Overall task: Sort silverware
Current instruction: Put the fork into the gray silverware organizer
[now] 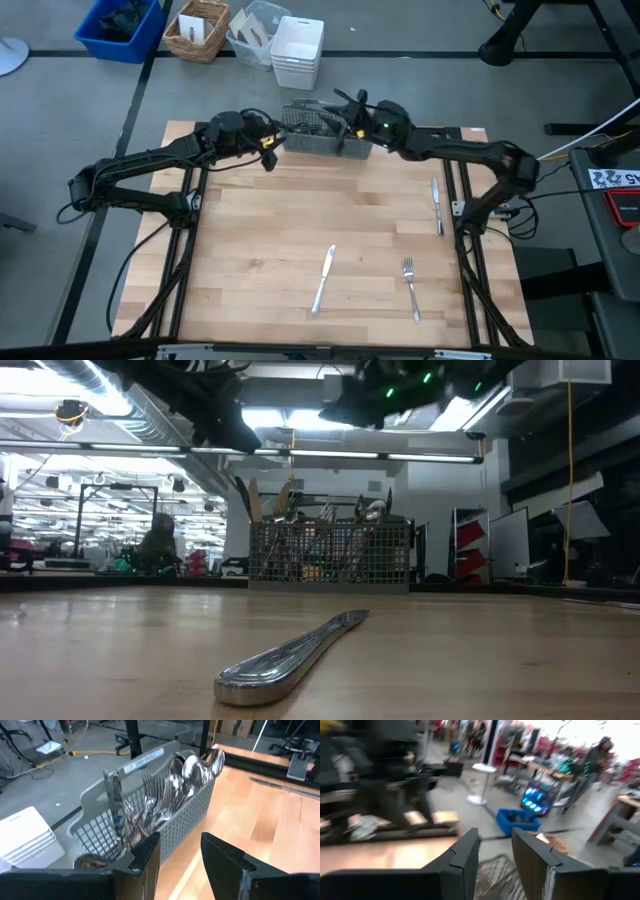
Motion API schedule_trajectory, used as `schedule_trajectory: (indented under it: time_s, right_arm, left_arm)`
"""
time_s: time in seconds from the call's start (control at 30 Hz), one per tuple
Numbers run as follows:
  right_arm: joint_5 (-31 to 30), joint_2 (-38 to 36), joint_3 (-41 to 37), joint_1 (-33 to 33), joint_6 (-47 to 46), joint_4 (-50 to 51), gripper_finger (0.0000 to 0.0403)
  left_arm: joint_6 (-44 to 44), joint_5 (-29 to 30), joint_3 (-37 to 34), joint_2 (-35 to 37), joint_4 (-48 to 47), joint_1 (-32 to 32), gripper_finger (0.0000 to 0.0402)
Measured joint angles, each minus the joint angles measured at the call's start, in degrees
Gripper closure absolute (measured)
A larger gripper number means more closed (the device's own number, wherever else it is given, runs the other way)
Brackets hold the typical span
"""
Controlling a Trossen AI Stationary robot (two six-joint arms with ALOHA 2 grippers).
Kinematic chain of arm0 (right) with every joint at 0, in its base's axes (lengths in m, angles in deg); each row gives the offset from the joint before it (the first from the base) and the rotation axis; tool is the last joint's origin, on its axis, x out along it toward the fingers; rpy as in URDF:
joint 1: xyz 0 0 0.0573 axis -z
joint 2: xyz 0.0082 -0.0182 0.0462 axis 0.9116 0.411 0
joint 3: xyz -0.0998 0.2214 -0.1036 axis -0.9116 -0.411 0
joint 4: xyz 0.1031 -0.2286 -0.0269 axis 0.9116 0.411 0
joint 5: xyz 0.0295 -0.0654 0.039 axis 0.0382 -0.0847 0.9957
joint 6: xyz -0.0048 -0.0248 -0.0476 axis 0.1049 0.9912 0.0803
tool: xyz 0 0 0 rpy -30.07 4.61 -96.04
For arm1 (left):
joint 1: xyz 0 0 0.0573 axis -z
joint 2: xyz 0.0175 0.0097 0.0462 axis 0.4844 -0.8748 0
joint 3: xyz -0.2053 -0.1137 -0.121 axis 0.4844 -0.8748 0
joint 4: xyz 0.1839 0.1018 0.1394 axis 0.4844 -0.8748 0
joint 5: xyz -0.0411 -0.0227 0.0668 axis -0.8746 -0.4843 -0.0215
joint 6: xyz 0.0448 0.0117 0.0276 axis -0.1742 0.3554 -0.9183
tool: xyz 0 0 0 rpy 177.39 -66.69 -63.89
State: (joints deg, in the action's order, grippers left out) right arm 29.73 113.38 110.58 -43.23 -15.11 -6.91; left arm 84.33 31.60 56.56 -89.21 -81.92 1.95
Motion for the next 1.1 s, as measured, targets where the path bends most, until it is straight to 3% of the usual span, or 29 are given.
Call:
schedule_trajectory:
  time_s: [0.17, 0.37, 0.53, 0.67, 0.73, 0.97, 1.1]
  right_arm:
    - [0.02, -8.85, 0.02, -4.88, 0.05, 16.42, 0.0281]
    - [0.03, -17.65, 0.02, -13.04, -1.01, 36.80, 0.0281]
    - [0.06, -22.26, 0.02, -20.45, -16.00, 50.83, 0.0281]
    - [0.05, -23.12, 0.02, -26.10, -35.03, 60.32, 0.0281]
    - [-0.01, -22.79, 0.02, -28.91, -39.92, 66.09, 0.0281]
    - [-0.02, -18.89, -0.04, -36.72, -41.81, 83.49, 0.0281]
    - [0.02, -17.24, -1.93, -39.30, -41.81, 86.01, 0.0281]
  left_arm:
    - [2.84, -1.38, -0.02, 0.00, -1.69, 1.01, 0.0269]
    - [4.67, -7.06, -0.02, 0.00, -2.54, 5.03, 0.0269]
    - [4.69, -7.72, -0.02, 0.00, -2.42, 9.86, 0.0269]
    - [4.48, -7.71, -0.02, -0.11, -2.40, 13.56, 0.0269]
    - [4.46, -7.71, -0.02, -0.18, -2.35, 15.18, 0.0269]
    - [4.46, -7.71, 0.00, -2.52, -2.31, 19.47, 0.0269]
    - [4.46, -7.70, 0.00, -5.57, -2.28, 21.38, 0.0269]
